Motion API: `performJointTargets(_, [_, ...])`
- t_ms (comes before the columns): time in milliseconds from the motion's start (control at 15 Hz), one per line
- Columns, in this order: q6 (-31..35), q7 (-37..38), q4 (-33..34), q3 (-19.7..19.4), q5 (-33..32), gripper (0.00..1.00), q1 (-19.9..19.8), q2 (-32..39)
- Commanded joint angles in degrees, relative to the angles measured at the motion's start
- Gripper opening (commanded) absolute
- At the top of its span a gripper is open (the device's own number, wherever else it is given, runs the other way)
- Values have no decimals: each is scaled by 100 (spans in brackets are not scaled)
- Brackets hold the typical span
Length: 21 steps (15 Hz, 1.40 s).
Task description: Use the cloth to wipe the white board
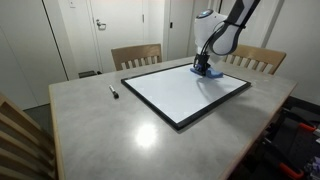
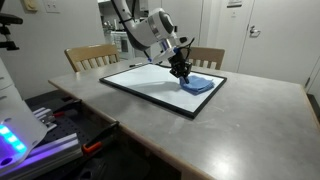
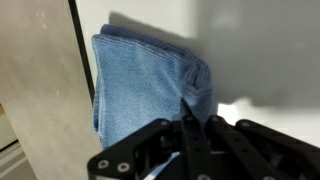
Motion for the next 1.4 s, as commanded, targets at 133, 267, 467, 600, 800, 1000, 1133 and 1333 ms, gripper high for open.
performJointTargets(133, [736,-788,-880,498,391,1,-440,-696])
performJointTargets(267, [1425,-1116,-1065,601,440,1,-475,-715])
performJointTargets(467, [2266,-1974,-1373,1281,957,1,-943,-750])
performJointTargets(600, [2540,-2561,-1536,2139,1333,1,-1584,-809])
performJointTargets(800, [2411,-2990,-1608,3084,1709,1,-2225,-861])
performJointTargets(1000, [2250,-3160,-1559,3796,2003,1,-2689,-820])
performJointTargets(1133, [2137,-3179,-1532,4032,2157,1,-2798,-836])
performJointTargets(1333, [1946,-3096,-1480,4186,2428,1,-2756,-891])
